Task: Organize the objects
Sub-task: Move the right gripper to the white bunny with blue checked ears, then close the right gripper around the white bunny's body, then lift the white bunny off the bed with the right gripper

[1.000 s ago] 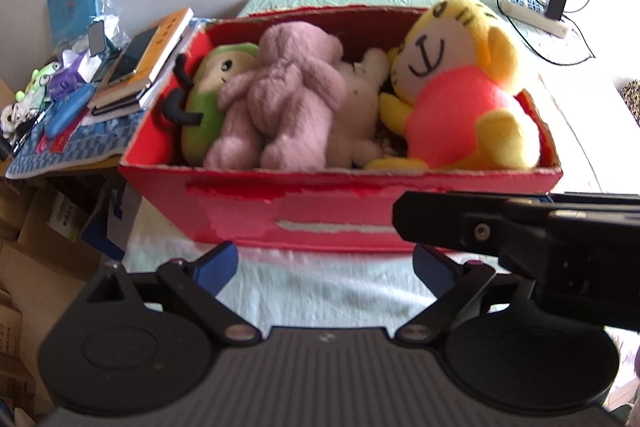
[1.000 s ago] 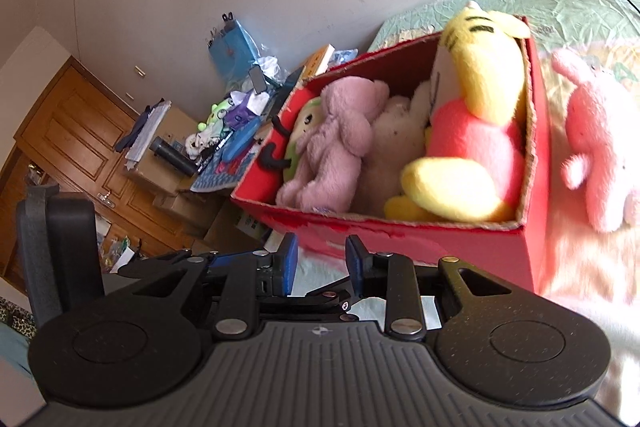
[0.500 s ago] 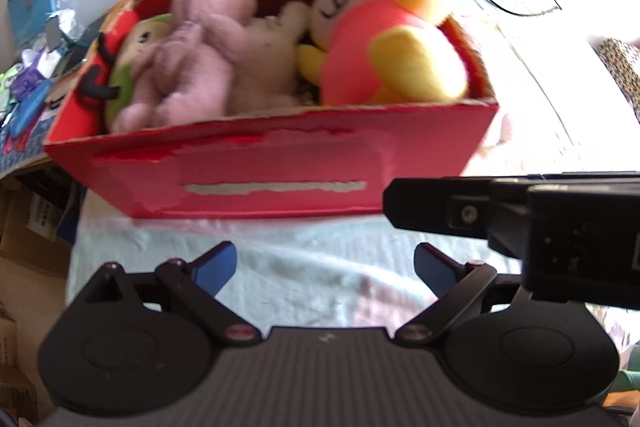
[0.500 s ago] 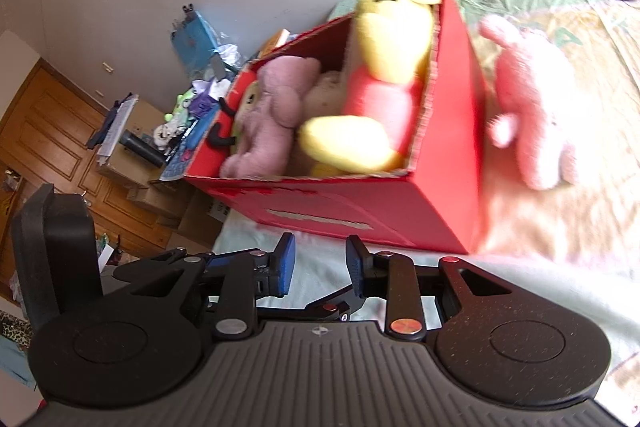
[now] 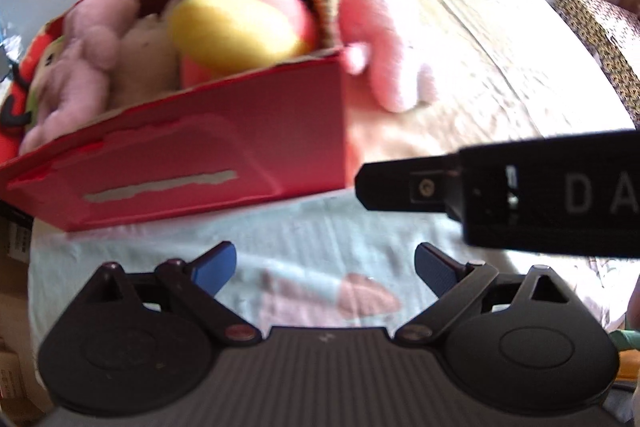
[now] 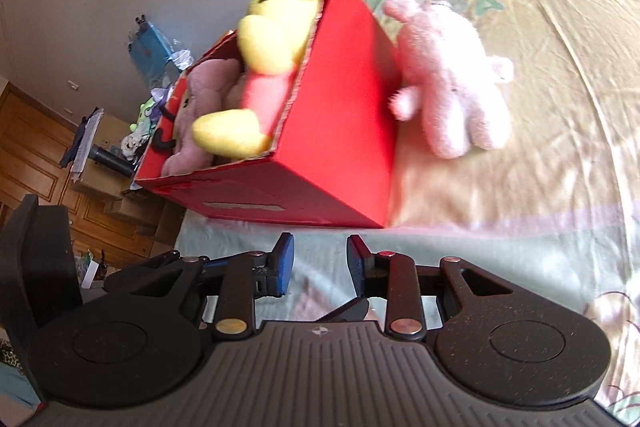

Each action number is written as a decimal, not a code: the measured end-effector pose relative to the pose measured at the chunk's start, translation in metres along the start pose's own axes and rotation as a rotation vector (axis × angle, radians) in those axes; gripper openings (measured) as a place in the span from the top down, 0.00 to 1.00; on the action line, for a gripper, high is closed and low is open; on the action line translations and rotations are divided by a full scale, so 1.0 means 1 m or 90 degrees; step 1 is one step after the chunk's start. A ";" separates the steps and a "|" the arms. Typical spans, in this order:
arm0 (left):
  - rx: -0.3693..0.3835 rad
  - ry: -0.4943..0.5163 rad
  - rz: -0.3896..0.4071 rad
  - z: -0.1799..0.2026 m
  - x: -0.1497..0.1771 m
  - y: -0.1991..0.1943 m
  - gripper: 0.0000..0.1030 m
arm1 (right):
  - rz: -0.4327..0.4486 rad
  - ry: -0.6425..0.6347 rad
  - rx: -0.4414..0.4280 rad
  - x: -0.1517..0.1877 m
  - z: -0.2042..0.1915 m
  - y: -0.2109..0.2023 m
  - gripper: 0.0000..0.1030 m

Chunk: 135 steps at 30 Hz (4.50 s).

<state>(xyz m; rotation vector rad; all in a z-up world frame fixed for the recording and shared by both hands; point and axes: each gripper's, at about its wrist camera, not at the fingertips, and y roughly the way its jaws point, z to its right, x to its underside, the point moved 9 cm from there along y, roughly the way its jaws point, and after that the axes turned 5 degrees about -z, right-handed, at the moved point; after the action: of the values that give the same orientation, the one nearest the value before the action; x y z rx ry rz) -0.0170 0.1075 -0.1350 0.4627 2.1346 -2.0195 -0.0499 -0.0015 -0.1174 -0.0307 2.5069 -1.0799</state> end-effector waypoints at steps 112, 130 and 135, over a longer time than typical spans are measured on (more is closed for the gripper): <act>0.256 0.017 0.063 0.113 -0.181 0.076 0.34 | 0.132 0.246 -0.089 -0.115 0.192 -0.026 0.48; 0.257 0.022 0.048 0.118 -0.120 0.039 0.34 | 0.089 0.208 -0.086 -0.066 0.162 -0.043 0.48; 0.246 0.030 0.057 0.118 -0.101 0.022 0.35 | 0.069 0.171 -0.082 -0.050 0.145 -0.049 0.48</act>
<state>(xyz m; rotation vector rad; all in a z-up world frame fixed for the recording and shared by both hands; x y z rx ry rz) 0.0746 -0.0200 -0.1308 0.6509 1.7074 -2.3924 0.0436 -0.1273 -0.1543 0.2251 2.7778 -0.9314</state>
